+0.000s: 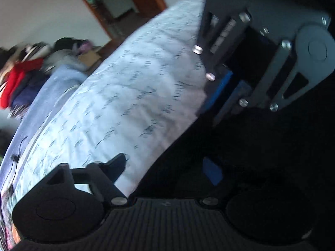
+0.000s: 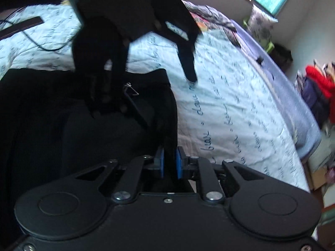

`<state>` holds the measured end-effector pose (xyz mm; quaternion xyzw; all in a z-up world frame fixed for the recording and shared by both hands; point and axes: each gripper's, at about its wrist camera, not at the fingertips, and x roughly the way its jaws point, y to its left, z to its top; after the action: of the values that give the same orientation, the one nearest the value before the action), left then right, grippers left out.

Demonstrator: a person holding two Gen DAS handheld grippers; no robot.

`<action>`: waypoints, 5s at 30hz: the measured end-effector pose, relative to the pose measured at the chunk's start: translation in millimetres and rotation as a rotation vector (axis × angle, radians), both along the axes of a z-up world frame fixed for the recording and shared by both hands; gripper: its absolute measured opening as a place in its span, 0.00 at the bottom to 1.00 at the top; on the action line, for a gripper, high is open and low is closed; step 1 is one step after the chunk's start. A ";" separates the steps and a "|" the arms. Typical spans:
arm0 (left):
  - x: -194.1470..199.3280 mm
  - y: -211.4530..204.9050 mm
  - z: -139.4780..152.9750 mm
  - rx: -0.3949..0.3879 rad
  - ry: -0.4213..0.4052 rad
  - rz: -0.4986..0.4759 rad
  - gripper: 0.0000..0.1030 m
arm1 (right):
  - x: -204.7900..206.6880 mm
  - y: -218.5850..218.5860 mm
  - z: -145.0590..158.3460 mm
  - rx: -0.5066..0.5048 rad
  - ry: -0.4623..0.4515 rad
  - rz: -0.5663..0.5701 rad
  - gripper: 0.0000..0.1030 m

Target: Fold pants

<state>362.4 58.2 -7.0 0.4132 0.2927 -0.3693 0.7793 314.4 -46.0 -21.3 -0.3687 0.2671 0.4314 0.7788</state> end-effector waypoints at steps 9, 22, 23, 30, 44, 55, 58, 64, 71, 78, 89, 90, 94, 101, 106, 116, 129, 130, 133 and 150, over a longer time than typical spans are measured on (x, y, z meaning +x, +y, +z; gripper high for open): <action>1.7 -16.5 -5.6 0.044 0.062 -0.025 0.22 | 0.9 -4.3 5.2 0.005 -0.031 0.001 0.12; -39.0 -11.1 4.2 -0.003 -0.113 0.053 0.11 | 34.2 -83.7 -16.8 -0.013 0.108 -0.213 0.38; -40.0 -11.5 2.7 0.003 -0.118 0.055 0.10 | 38.7 -89.1 -20.0 -0.007 0.132 -0.242 0.32; -25.5 -2.0 4.1 0.004 -0.091 0.106 0.21 | 38.4 -92.4 -22.5 0.020 0.131 -0.303 0.13; 1.0 78.2 33.5 -0.361 0.182 0.738 0.82 | 115.4 12.5 -44.1 0.226 0.370 -0.248 0.58; 9.5 86.7 25.1 -0.763 0.660 1.130 0.82 | -21.2 19.1 -16.0 0.177 -0.052 -0.086 0.09; 11.2 84.8 17.7 -0.840 0.737 1.186 0.78 | -50.7 22.1 -12.8 0.137 -0.159 -0.072 0.09; 1.6 86.9 6.9 -0.935 0.807 1.282 0.00 | -88.2 22.5 -8.2 0.124 -0.252 -0.038 0.05; -17.8 93.4 16.7 -0.962 0.683 1.310 0.01 | -91.5 -8.8 -10.2 0.082 -0.287 -0.103 0.17; -2.3 89.6 17.4 -0.976 0.700 1.318 0.66 | 18.0 -57.0 2.7 0.335 0.079 -0.276 0.55; 29.1 86.2 9.7 -0.920 0.741 1.333 0.76 | 63.2 -18.6 -30.5 0.294 0.242 -0.229 0.11; 30.5 87.5 7.2 -0.926 0.751 1.342 0.76 | 52.2 -20.8 -26.3 0.285 0.186 -0.204 0.10; 37.4 93.8 -7.4 -0.980 0.847 1.367 0.77 | -1.5 -13.3 -10.6 0.204 -0.037 -0.113 0.10; 25.6 104.1 -9.1 -1.054 0.852 1.409 0.49 | -72.7 12.4 -2.3 0.037 -0.367 0.021 0.09; -2.5 109.9 -0.5 -1.034 0.806 1.399 0.06 | -102.2 11.4 -4.3 0.019 -0.445 0.042 0.09; -66.2 101.4 27.0 -1.002 0.604 1.291 0.04 | -103.7 -89.5 -5.1 0.054 -0.287 -0.197 0.62; -110.9 79.7 37.0 -0.892 0.432 1.210 0.05 | -40.9 -132.4 -23.5 -0.010 0.062 -0.194 0.64; -114.8 78.2 36.8 -0.882 0.419 1.208 0.05 | -33.9 -133.8 -18.0 0.004 0.102 -0.184 0.65; -129.1 74.7 35.6 -0.864 0.384 1.196 0.05 | -14.4 -138.1 -6.1 0.016 0.254 -0.151 0.75; -189.2 96.2 33.5 -0.902 0.340 1.156 0.06 | -161.6 -111.0 -2.7 -0.199 -0.137 -0.188 0.07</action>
<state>173.3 154.4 26.5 -0.2283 0.3994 -0.0442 0.8868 152.8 -157.1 -24.0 -0.4462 0.2880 0.3018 0.7917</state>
